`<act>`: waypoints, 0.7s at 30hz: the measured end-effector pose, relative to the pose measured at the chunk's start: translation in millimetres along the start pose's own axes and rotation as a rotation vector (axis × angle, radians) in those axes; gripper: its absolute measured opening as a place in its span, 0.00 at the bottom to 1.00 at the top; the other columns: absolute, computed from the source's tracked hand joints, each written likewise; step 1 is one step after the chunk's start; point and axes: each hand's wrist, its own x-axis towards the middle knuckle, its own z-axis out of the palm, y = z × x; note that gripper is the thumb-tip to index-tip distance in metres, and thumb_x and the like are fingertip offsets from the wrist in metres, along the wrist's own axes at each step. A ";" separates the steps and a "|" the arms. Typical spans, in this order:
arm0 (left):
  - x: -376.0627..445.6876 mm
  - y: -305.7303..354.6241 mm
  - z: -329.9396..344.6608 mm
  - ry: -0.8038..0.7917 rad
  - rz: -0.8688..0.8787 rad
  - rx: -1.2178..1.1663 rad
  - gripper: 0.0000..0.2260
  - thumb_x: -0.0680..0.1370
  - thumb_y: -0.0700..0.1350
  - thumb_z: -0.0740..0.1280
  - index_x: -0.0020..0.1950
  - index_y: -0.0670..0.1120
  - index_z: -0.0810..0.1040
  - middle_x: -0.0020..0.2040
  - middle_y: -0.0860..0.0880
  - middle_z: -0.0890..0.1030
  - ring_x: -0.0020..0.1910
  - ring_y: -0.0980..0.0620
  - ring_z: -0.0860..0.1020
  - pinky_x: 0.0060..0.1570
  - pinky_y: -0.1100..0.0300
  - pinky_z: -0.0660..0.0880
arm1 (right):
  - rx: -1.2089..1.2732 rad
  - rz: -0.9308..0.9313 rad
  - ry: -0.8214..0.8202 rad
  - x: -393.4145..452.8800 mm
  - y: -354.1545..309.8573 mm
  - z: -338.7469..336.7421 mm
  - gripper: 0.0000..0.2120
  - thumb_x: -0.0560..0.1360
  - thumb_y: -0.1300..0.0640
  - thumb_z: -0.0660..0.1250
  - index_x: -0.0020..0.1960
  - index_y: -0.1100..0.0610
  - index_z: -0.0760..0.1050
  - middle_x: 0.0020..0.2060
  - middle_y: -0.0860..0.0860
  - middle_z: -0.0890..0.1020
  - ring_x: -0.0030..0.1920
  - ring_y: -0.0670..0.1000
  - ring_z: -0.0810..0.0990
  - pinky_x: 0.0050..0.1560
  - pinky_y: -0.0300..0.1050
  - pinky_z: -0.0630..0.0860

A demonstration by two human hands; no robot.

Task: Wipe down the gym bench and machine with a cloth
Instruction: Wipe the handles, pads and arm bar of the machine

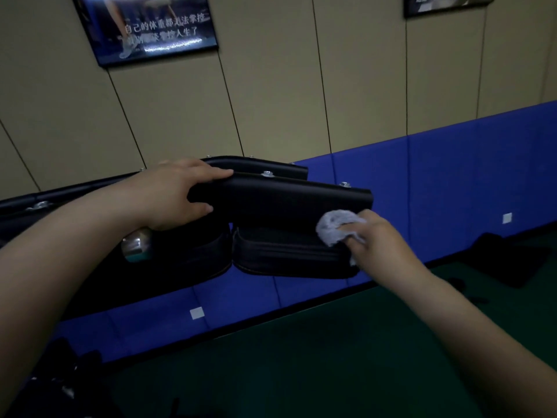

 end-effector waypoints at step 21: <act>-4.0 4.6 -2.1 -0.032 -0.052 -0.020 0.30 0.75 0.48 0.70 0.73 0.61 0.62 0.72 0.55 0.65 0.71 0.51 0.62 0.72 0.58 0.56 | 0.062 0.166 0.040 -5.3 1.4 5.1 0.11 0.80 0.58 0.59 0.54 0.57 0.80 0.47 0.52 0.69 0.44 0.55 0.72 0.42 0.48 0.72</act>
